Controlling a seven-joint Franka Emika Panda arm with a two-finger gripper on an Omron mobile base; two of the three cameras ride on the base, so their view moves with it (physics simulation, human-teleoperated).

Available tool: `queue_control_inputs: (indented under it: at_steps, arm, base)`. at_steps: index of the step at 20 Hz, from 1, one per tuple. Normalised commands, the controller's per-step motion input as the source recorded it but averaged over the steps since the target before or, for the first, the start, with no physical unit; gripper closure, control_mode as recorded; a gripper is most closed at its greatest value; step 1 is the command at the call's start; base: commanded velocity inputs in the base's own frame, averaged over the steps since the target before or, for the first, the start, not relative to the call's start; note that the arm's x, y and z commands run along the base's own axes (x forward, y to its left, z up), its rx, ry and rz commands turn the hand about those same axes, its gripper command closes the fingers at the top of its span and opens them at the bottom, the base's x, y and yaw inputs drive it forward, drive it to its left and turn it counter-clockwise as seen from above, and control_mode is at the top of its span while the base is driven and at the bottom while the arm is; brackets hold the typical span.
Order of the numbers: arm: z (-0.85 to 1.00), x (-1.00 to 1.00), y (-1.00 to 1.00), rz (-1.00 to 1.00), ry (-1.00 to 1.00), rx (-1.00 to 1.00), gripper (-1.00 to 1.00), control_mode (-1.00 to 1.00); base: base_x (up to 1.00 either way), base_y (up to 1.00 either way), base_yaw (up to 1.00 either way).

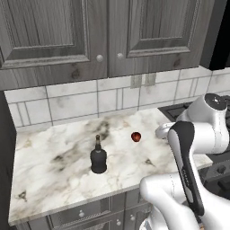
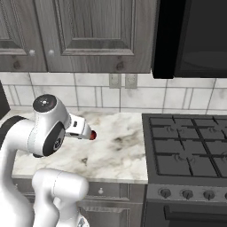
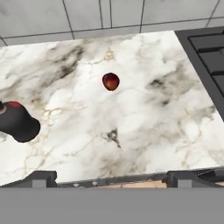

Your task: Place the liquor on the top shelf of the fridge to keep it out of children's reach, and place the lemon and apple on lower shelves for easy access.

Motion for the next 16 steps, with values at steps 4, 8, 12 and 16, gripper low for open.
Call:
queue_control_inputs:
  at_steps: [4,8,12,16]
  arm:
    - [-0.07,0.26,0.16,0.0,0.0,0.1,-1.0,-1.0]
    - [-0.12,0.26,0.11,0.0,0.0,0.09,-1.0,-1.0]
    - [-0.25,0.25,0.03,0.0,0.0,0.01,-1.0,-1.0]
    - [-0.3,0.29,0.0,0.0,0.04,0.0,-1.0,-1.0]
  base:
    - [0.0,0.0,0.0]
    - [0.0,0.0,0.0]
    - [0.0,0.0,0.0]
    - [0.0,0.0,0.0]
